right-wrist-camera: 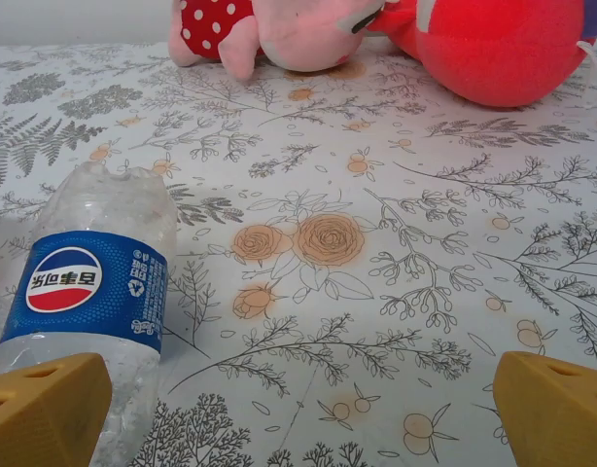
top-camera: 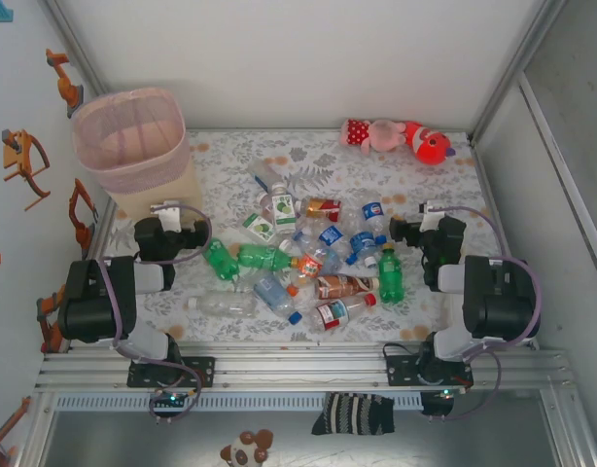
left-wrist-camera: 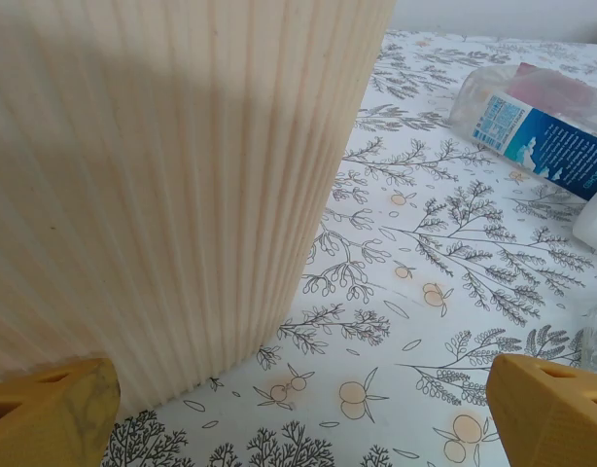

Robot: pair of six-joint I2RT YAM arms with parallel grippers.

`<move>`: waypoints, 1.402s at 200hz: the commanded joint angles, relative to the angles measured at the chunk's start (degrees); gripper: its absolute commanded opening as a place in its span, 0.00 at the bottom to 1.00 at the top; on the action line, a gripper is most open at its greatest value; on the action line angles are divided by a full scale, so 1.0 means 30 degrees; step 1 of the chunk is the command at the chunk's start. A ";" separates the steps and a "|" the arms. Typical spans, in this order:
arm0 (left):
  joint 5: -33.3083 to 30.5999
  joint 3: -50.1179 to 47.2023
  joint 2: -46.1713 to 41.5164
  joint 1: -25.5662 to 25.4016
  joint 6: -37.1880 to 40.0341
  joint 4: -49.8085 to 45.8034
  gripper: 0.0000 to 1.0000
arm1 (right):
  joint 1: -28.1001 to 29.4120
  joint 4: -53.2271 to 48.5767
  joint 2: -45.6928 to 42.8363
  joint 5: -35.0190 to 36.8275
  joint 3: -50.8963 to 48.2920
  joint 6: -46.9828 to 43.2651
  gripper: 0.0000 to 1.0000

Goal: Put the plastic bottles in the bin

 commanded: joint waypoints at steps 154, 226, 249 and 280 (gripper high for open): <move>0.0260 -0.0058 -0.0159 0.0109 0.0230 0.0598 0.97 | -0.0138 0.0687 0.0090 -0.0243 -0.0058 -0.0205 0.99; -0.0706 0.0098 -0.0068 0.0119 -0.0148 0.0433 0.97 | -0.0207 0.0701 0.0116 -0.0214 -0.0018 -0.0126 0.99; -0.1358 0.0266 -0.0082 0.0098 -0.0330 0.0093 0.97 | -0.0193 0.0701 0.0101 -0.0188 -0.0038 -0.0142 0.99; -0.1479 0.0283 -0.0221 0.0038 -0.0342 0.0036 0.97 | -0.0206 0.0264 -0.0395 0.0443 0.0040 0.0122 0.99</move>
